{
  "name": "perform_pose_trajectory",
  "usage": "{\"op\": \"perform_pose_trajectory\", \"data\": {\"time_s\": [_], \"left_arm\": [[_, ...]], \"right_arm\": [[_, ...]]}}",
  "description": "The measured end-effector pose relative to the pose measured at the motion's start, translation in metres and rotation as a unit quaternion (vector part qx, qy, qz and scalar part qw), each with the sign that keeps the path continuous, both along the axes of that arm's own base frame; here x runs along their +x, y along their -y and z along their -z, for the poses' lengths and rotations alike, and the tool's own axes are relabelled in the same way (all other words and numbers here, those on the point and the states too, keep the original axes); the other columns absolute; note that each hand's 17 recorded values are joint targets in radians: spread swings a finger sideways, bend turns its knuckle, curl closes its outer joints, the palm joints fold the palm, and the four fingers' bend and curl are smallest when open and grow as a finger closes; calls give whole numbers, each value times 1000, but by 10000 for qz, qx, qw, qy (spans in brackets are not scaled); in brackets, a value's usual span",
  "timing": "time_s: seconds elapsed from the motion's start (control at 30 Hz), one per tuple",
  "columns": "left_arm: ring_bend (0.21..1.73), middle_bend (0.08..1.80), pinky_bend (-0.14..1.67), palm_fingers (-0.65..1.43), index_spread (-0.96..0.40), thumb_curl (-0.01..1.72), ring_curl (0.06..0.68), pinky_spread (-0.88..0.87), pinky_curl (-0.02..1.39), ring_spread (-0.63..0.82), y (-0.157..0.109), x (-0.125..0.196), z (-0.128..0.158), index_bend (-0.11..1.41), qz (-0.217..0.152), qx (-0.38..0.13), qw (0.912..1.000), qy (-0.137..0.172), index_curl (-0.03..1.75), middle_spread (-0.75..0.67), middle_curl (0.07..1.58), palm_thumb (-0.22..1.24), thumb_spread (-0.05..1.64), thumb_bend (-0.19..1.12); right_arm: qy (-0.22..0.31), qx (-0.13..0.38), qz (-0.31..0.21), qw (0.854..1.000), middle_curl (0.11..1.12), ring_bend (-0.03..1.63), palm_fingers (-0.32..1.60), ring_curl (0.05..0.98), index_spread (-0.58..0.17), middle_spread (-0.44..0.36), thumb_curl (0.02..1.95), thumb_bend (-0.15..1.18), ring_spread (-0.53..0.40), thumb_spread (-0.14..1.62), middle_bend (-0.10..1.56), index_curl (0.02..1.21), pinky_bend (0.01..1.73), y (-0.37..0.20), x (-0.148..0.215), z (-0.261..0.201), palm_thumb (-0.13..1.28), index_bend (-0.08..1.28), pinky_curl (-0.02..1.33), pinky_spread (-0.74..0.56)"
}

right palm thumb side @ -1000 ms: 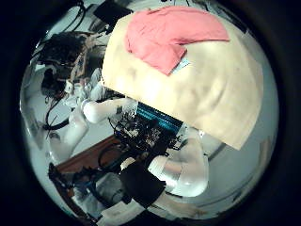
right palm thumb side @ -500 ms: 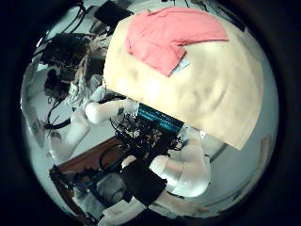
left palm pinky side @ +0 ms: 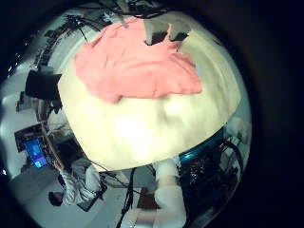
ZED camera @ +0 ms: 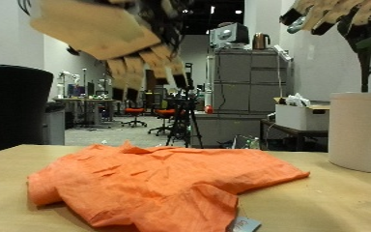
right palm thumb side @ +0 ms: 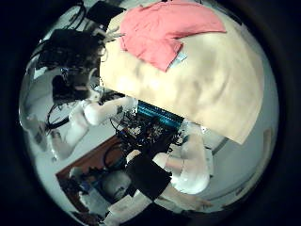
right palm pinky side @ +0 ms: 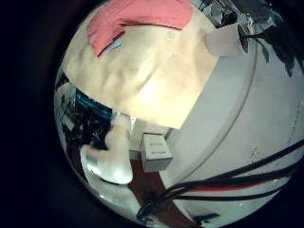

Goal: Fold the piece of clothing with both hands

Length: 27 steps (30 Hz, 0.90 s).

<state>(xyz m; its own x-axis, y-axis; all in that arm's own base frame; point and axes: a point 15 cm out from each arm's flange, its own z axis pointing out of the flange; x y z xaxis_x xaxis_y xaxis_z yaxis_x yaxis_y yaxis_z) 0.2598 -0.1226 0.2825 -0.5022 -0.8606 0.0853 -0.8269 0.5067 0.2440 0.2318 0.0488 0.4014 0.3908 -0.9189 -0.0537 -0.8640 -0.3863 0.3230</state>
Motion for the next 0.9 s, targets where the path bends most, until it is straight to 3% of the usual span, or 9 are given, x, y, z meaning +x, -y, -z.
{"op": "perform_pose_trajectory", "data": {"time_s": [0.2, 0.6, 0.73, 0.9], "left_arm": [[417, 197, 243, -25, 89, 310, 231, 529, 327, 525, 17, 15, 49, 143, 414, 395, 9983, -135, 242, 301, 327, 125, 952, -25], [415, 195, 256, -30, 101, 308, 231, 509, 329, 523, 5, 28, 133, 136, 680, 808, 9944, -109, 233, 316, 317, 146, 958, -26], [422, 223, 254, -2, 116, 309, 232, 493, 328, 521, 2, 26, 146, 138, 681, 875, 9937, -192, 229, 312, 326, 167, 954, -23], [417, 296, 213, 125, 128, 312, 225, 458, 313, 471, -3, 28, 152, 172, 664, 1045, 9920, -237, 248, 210, 345, 201, 952, -25]], "right_arm": [[-178, -321, 224, 9991, 291, 295, 146, 244, -330, 82, 224, -16, 240, 1203, 182, 315, 267, 28, -8, -9, 281, 177, 305, 407], [-391, -373, 296, 9981, 290, 279, 142, 243, -321, 87, 219, -17, 240, 1203, 183, 316, 257, 35, -19, -7, 284, 178, 311, 406], [-401, -360, 266, 9982, 289, 275, 143, 243, -317, 89, 218, -17, 240, 1203, 183, 315, 254, 34, -19, -6, 284, 175, 312, 406], [-407, -366, 257, 9982, 289, 271, 139, 244, -314, 90, 218, -18, 240, 1204, 180, 316, 252, 34, -19, -6, 280, 178, 314, 403]]}}
